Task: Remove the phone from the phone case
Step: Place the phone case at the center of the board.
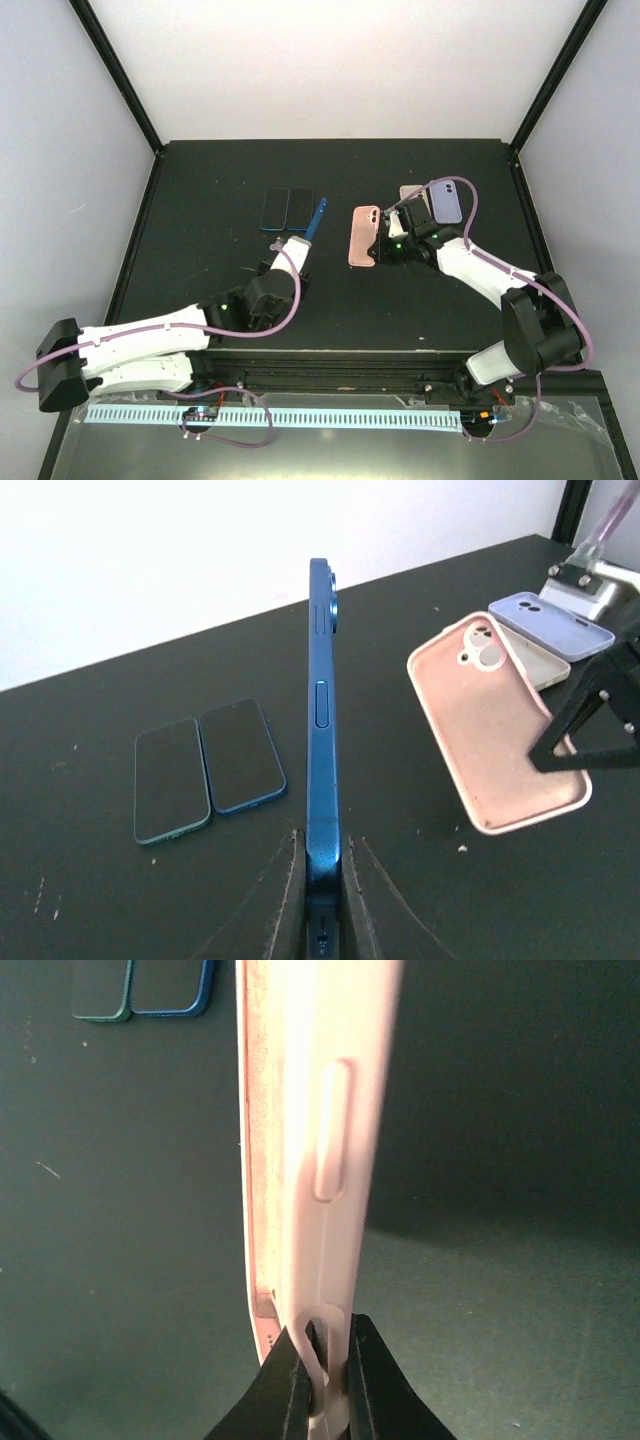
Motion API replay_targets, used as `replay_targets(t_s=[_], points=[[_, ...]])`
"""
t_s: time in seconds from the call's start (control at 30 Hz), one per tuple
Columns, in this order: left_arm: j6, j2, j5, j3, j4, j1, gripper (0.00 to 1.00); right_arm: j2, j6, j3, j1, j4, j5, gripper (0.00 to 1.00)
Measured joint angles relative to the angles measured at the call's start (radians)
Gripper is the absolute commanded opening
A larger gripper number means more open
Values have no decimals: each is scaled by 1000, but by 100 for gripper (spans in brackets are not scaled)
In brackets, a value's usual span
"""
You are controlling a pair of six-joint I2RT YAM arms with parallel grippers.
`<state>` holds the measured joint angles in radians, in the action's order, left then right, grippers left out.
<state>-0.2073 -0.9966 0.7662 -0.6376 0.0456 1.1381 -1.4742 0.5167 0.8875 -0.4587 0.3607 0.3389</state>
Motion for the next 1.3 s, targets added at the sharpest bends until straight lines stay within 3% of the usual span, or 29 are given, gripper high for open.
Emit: replay_targets(t_s=[0.13,0.43,0.63,0.7,0.9,1.1,1.3], points=[[-49,72,1,43,60,0,2,-30,-84,42,13,44,-17,1],[-133,111,4,87,190,0,2,-432,-433,553,254,263,143,1],[-161,113,8,87,240,0,2,-673,-546,804,308,442,164,3],[-169,111,16,87,256,0,2,-707,-565,811,308,472,161,7],[-181,44,49,87,283,0,2,-734,-587,835,309,516,148,39],[-196,-81,76,67,347,-1,2,-664,-582,711,314,483,110,46],[-177,-178,58,4,378,-37,2,-316,-594,470,328,444,204,48]])
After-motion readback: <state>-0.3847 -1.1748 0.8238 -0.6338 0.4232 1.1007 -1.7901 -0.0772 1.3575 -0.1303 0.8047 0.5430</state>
